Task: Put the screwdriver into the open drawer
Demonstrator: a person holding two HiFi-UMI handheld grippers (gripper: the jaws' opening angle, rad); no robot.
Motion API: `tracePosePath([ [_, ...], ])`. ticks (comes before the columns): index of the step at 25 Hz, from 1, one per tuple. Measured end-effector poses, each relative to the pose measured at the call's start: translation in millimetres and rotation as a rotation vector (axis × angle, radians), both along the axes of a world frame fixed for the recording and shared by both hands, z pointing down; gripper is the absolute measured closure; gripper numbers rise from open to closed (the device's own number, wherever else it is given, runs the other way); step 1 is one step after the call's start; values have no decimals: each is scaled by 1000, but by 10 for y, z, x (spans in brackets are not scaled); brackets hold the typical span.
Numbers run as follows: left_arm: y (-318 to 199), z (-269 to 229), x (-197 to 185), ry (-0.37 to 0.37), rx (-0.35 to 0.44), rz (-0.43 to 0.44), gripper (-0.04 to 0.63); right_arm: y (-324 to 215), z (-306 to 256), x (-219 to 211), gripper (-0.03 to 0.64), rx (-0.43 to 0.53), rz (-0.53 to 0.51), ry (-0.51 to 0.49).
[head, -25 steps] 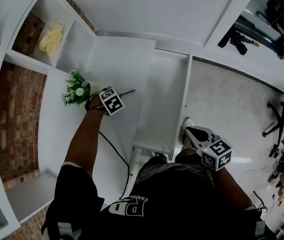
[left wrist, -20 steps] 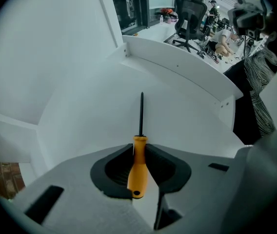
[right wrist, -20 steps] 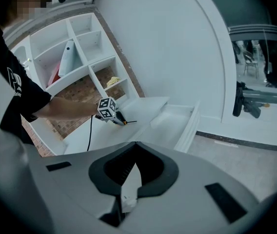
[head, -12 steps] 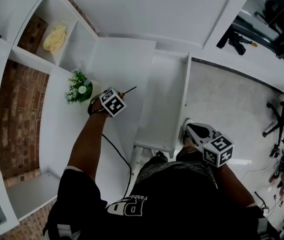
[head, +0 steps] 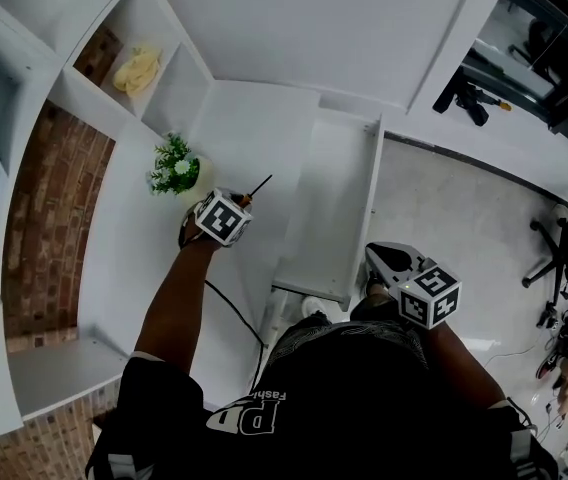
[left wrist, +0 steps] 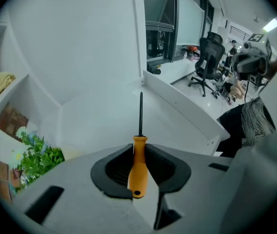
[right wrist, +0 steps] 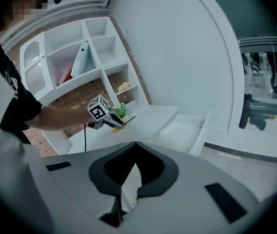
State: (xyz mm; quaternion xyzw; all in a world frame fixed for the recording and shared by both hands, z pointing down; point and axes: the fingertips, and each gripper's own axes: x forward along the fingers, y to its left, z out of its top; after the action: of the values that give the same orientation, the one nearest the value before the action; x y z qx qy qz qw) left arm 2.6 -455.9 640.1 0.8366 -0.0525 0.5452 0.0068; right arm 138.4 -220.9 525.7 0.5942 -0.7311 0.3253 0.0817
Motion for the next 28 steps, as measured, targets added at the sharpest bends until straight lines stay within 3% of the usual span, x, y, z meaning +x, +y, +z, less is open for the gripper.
tracePosePath([
  [6,411,-260,-100,76,-39,-74,506,78,-58,-97,611,27,10,-26],
  [12,913,-370,50,157,-114,-106,506,103,-23,-24,611,22,0,-59],
  [28,1383,-136,445,194,-162,-374,506,-98,-30,341,611,-1,-186,-56],
])
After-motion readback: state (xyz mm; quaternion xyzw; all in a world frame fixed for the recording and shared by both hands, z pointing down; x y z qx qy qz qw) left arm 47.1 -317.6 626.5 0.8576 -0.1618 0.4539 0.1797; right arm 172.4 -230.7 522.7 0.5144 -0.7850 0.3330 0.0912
